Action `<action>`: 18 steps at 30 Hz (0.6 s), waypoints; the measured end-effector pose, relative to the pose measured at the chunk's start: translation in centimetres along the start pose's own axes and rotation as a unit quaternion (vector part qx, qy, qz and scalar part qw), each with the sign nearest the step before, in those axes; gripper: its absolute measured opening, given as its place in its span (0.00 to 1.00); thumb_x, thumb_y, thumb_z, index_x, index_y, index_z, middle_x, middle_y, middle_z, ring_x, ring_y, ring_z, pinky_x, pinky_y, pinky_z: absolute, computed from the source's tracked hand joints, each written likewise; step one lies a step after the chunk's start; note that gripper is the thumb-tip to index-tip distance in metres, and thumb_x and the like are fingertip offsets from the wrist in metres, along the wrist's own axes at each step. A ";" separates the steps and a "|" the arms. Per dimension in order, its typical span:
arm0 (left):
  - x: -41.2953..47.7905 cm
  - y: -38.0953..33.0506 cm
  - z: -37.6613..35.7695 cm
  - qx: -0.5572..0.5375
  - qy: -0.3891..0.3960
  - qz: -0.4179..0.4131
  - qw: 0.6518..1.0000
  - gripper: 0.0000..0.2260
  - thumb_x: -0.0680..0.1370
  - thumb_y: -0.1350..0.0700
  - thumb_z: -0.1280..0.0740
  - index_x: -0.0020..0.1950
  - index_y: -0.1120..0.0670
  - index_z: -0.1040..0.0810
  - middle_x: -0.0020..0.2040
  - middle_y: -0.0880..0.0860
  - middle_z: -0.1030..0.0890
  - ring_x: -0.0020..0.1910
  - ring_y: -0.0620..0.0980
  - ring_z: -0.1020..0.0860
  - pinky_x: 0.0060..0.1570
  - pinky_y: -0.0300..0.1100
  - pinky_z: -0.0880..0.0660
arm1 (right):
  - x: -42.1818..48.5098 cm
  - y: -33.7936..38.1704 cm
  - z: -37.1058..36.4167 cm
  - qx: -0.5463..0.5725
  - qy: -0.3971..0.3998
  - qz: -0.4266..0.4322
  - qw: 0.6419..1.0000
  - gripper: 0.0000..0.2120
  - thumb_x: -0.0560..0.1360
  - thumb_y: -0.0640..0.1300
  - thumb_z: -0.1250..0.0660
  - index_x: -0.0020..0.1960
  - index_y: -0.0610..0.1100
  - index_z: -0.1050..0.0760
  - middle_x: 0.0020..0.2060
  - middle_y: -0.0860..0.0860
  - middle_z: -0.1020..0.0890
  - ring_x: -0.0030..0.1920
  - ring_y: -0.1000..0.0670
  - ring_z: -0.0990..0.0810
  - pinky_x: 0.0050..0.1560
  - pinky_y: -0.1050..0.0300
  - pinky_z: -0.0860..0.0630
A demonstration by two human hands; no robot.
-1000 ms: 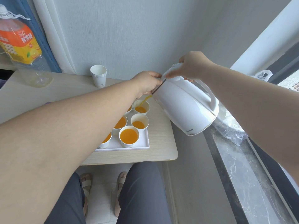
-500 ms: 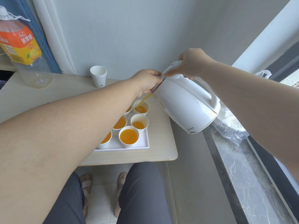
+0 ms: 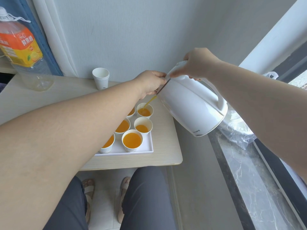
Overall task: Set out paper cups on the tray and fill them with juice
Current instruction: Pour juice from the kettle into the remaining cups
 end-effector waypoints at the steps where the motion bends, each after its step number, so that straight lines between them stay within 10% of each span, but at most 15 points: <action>1: 0.0 0.0 0.0 -0.001 0.000 -0.001 1.000 0.14 0.79 0.60 0.35 0.64 0.54 0.24 0.46 0.48 0.21 0.43 0.44 0.23 0.40 0.31 0.26 | 0.0 0.0 0.0 -0.002 0.000 0.001 1.000 0.22 0.61 0.59 0.25 0.33 0.44 0.31 0.26 0.49 0.25 0.28 0.47 0.27 0.34 0.58 0.30; 18: -0.1 -0.2 -0.1 0.008 0.009 -0.003 1.000 0.14 0.80 0.60 0.36 0.65 0.54 0.24 0.48 0.50 0.21 0.41 0.41 0.23 0.36 0.28 0.26 | 0.0 0.1 0.3 -0.009 0.001 0.004 1.000 0.21 0.62 0.59 0.25 0.34 0.44 0.30 0.28 0.48 0.23 0.30 0.46 0.26 0.36 0.58 0.28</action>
Point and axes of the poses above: each hand's wrist, its own x-axis towards the middle knuckle, its own z-axis out of the back of the hand, y = z × x, the point moved 5 cm from there along x, towards the middle knuckle
